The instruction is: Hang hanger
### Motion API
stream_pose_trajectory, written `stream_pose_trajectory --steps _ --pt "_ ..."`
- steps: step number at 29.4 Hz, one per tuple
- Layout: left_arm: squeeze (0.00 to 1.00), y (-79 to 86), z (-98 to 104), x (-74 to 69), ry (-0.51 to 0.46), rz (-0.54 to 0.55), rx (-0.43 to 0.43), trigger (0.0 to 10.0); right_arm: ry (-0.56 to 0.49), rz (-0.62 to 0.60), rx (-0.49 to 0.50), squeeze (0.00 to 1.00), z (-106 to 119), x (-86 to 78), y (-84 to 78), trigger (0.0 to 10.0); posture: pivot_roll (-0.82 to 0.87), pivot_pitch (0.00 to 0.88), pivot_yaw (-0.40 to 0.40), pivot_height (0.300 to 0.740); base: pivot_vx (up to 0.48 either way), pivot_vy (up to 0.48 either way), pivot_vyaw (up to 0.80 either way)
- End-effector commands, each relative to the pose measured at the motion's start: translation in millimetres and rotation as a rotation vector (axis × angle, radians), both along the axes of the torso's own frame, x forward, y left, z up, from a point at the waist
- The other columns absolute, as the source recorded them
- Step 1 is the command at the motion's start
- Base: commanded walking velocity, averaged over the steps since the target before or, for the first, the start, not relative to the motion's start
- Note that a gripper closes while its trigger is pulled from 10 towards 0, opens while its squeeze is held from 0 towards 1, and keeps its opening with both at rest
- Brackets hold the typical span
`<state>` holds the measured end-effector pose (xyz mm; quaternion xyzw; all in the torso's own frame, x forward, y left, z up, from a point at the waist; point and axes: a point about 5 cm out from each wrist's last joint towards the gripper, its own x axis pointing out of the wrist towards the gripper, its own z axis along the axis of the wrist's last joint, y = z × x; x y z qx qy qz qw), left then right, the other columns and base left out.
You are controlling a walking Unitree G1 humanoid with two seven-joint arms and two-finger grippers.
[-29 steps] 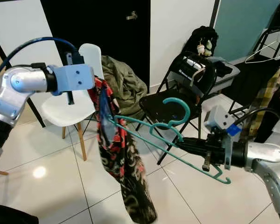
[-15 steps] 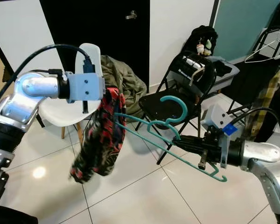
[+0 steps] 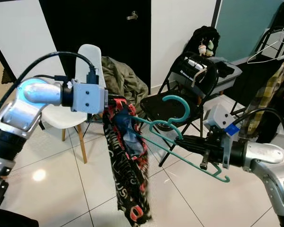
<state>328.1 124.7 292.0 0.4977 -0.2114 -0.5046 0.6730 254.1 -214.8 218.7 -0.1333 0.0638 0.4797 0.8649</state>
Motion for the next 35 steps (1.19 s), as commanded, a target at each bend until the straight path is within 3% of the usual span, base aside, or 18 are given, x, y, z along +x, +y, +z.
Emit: stream_pose_trajectory --steps 1,7,9,12,20,23,27,35 --pt "0.00 -6.5 -3 -3.3 0.011 -0.027 -0.009 10.0 -0.001 -0.003 0.007 0.00 -1 2.4 3.1 10.0 -0.05 0.000 0.024 0.740 0.000 0.000 0.00" --pt "0.00 2.4 2 2.3 0.019 0.041 -0.039 10.0 0.001 -0.040 0.005 0.00 -3 2.9 -0.1 10.0 -0.06 0.000 0.028 0.740 0.000 0.000 0.00" --pt "0.00 21.5 14 11.4 -0.008 0.155 -0.073 10.0 -0.013 -0.099 0.005 0.00 -1 5.1 -7.1 10.0 -0.06 0.000 0.032 0.740 0.000 0.000 0.00" --pt "0.00 35.0 24 16.4 -0.034 0.236 -0.099 10.0 -0.026 -0.139 0.007 0.00 1 7.2 -11.9 10.0 -0.06 0.000 0.033 0.740 0.000 0.000 0.00" --pt "0.00 56.9 47 21.3 -0.112 0.368 -0.171 10.0 -0.034 -0.160 0.011 0.00 2 9.4 -14.2 10.0 -0.06 0.000 0.028 0.740 0.000 0.000 0.00" --pt "0.00 49.7 50 16.7 -0.110 0.320 -0.195 10.0 -0.034 -0.163 0.011 0.00 1 11.0 -13.6 10.0 -0.05 0.000 0.026 0.740 0.000 0.000 0.00" --pt "0.00 15.9 45 -1.2 -0.053 0.094 -0.237 10.0 -0.036 -0.160 0.020 0.00 1 13.9 -11.0 10.0 -0.05 0.000 0.024 0.740 0.000 0.000 0.00" --pt "0.00 -14.0 28 -1.8 -0.017 0.007 -0.207 10.0 -0.026 -0.110 0.030 0.00 1 12.3 -3.1 10.0 -0.06 0.000 0.025 0.740 0.000 0.000 0.00"
